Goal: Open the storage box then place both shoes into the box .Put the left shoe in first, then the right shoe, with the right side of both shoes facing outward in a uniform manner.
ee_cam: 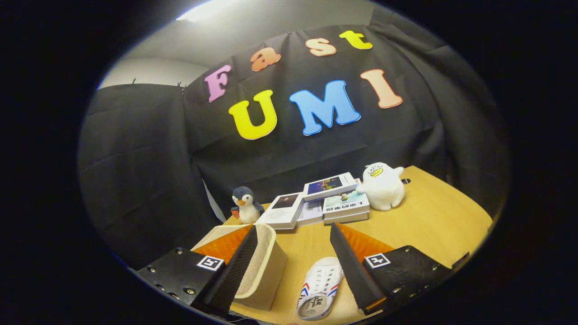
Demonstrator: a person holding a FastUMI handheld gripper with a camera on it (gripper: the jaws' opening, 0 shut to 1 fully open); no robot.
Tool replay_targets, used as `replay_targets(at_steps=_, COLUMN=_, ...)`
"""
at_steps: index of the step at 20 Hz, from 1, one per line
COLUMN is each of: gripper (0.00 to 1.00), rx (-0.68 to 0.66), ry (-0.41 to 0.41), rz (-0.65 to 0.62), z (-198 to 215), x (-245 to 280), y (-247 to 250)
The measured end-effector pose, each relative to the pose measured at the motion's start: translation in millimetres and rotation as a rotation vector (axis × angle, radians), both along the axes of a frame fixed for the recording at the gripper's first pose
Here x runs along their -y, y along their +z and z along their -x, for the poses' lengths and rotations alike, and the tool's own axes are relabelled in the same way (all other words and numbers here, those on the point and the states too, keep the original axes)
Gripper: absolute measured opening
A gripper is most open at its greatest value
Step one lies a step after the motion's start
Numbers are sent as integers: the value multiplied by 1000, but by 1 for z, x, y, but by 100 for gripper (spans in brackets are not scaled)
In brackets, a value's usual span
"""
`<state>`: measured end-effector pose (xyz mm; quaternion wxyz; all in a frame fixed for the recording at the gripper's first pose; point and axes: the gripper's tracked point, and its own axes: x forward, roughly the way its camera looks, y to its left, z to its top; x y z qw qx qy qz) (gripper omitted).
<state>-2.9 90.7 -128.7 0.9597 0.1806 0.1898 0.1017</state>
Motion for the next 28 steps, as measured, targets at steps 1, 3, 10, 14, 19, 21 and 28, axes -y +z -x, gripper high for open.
replay_targets(at_steps=1, gripper=98, rx=-23, ry=10, rz=-20, z=2, x=-6, y=-7)
replay_targets(at_steps=3, gripper=98, rx=-73, ry=30, rz=-61, z=6, x=-16, y=-19)
replay_targets(at_steps=10, gripper=98, rx=-244, ry=91, rz=-221, z=21, x=-47, y=-53)
replay_targets(at_steps=14, gripper=97, rx=-327, ry=123, rz=-332, z=27, x=-64, y=-65)
replay_targets(at_steps=19, gripper=97, rx=-422, ry=152, rz=-452, z=36, x=-85, y=-77)
replay_targets(at_steps=21, gripper=97, rx=-452, ry=165, rz=-498, z=38, x=-94, y=-80)
replay_targets(at_steps=28, gripper=91, rx=-534, ry=181, rz=-652, z=43, x=-109, y=-79)
